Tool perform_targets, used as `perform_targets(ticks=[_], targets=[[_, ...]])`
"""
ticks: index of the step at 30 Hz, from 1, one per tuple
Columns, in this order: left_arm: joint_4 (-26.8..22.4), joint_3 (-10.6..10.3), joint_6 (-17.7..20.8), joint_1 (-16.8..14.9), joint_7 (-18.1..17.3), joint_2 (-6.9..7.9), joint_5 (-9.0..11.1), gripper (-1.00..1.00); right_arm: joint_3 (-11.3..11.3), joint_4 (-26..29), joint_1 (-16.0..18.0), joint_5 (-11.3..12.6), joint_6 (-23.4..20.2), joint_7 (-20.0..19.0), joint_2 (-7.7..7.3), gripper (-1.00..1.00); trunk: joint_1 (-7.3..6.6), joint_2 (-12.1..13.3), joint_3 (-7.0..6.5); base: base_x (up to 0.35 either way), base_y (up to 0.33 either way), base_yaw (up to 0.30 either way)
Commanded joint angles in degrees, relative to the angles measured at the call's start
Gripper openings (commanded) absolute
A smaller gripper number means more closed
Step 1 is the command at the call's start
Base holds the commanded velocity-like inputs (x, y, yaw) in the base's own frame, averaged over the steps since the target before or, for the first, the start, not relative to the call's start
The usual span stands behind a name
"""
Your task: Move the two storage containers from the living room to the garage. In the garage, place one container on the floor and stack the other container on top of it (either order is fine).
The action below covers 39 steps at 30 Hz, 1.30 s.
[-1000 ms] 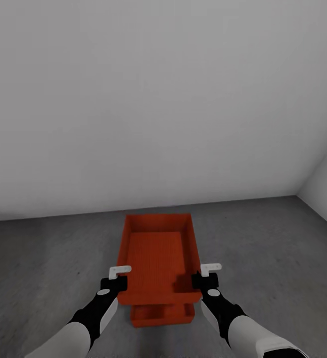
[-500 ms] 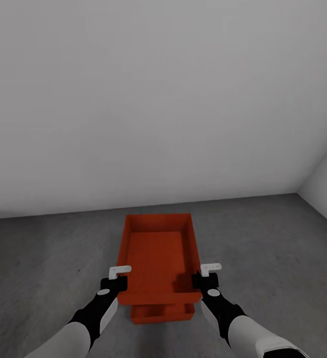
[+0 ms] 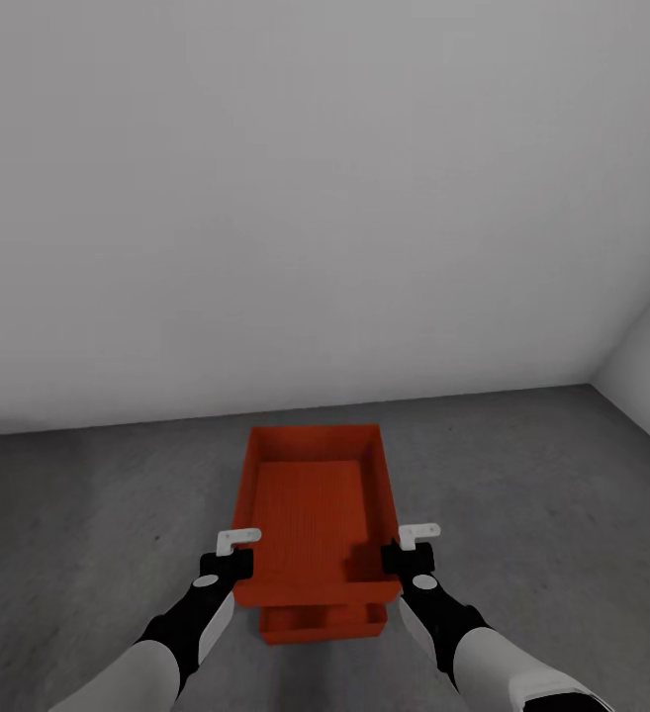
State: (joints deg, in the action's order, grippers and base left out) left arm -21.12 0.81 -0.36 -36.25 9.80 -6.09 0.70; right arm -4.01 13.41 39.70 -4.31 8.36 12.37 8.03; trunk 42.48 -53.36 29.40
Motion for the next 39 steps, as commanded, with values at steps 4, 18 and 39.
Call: perform_targets(ticks=[4,18,39], targets=[[-0.2,0.6,-2.9,0.0,0.9,2.02,-0.8,-1.0,0.6,-0.2,0.0,0.2,0.2,0.5,-0.63,-1.0,0.0,0.0,0.05,0.0,0.0,0.0],[0.1,0.7,-2.9,0.0,1.0,1.87,-0.5,-1.0,0.6,-0.2,0.0,0.2,0.2,0.5,-0.65,-1.0,0.0,0.0,0.05,0.0,0.0,0.0],[0.0,0.7,-2.9,0.0,1.0,1.79,-0.6,-1.0,0.6,-0.2,0.0,0.2,0.2,0.5,-0.46,-1.0,0.0,0.0,0.05,-0.026,0.0,0.0]])
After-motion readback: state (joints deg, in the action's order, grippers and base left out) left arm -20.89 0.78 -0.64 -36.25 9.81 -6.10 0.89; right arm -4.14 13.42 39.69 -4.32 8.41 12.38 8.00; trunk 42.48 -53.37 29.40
